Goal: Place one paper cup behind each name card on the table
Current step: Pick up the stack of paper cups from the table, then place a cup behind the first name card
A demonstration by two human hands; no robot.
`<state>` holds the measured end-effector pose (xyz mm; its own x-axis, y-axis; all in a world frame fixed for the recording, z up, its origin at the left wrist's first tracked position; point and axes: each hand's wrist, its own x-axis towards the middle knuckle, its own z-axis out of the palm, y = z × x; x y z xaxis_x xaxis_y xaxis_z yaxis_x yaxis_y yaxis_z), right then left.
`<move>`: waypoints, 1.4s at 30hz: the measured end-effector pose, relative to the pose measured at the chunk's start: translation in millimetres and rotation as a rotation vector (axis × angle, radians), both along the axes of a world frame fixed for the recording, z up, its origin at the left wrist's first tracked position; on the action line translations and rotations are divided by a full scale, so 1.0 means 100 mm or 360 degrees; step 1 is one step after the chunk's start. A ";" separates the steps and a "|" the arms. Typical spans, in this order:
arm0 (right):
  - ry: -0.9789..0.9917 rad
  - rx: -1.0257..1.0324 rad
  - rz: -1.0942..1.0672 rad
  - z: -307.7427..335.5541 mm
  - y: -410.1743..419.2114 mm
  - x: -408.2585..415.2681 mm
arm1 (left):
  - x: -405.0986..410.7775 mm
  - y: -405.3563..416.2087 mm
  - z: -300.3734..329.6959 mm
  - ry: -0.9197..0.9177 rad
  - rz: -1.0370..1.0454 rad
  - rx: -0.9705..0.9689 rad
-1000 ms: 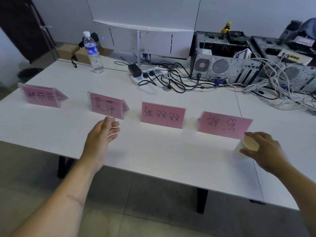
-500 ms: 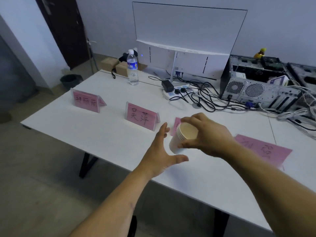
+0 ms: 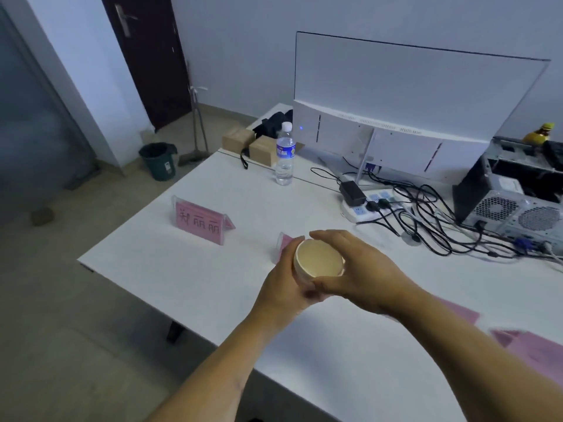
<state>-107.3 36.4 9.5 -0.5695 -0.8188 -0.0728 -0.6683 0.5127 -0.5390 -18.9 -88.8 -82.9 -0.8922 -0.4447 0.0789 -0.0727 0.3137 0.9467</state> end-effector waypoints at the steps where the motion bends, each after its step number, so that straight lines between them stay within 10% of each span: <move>1: -0.0041 -0.0035 0.0004 0.00 -0.15 -0.04 | -0.02 -0.14 0.00 0.0002 0.0020 0.0025; 24: -0.0492 -0.0611 0.0014 0.25 -2.42 -0.76 | 0.06 -2.01 -0.29 0.0029 0.0326 0.0333; 42: -0.0309 -0.0145 -0.0168 -1.73 -3.80 -1.29 | 0.32 -2.57 -0.69 0.0048 0.0454 0.0213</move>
<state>-236.1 -343.9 -163.1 -0.6348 -0.7637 -0.1177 -0.4930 0.5175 -0.6993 13.1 -346.0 -151.7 -0.7279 -0.6851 0.0274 -0.1109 0.1570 0.9814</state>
